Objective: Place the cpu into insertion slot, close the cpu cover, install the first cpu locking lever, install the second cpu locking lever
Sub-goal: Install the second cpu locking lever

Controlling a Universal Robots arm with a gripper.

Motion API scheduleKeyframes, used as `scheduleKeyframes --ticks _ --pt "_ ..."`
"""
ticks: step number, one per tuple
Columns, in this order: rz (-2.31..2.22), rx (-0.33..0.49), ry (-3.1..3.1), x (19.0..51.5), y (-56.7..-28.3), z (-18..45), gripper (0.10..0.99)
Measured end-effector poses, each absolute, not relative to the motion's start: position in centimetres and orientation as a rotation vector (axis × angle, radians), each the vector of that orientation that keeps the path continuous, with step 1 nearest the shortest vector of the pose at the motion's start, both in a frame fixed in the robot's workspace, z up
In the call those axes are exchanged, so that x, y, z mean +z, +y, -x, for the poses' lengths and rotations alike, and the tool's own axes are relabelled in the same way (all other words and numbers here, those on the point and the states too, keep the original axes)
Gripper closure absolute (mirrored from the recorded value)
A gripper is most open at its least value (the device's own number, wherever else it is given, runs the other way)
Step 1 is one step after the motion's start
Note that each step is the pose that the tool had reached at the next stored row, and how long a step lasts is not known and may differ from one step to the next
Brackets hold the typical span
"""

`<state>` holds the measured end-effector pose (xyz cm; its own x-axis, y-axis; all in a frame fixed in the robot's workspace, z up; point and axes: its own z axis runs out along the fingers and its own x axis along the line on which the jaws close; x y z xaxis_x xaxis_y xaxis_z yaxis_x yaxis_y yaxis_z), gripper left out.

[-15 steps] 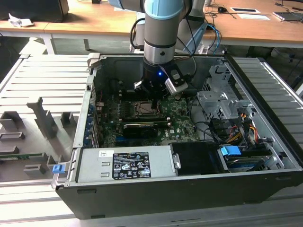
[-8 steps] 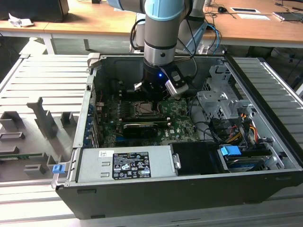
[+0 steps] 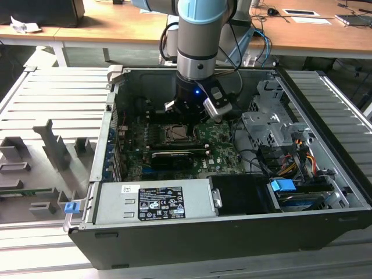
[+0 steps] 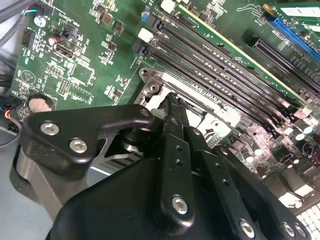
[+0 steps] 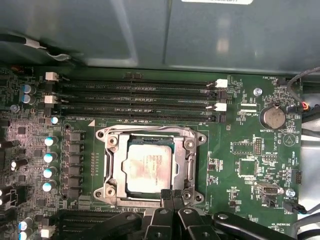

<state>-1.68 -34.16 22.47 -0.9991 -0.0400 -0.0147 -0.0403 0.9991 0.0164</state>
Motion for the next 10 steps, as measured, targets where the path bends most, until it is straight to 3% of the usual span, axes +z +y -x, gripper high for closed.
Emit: scheduleKeyframes --ticks 10 --pt "0.062 0.026 3.127 22.48 -35.08 1.68 0.980"
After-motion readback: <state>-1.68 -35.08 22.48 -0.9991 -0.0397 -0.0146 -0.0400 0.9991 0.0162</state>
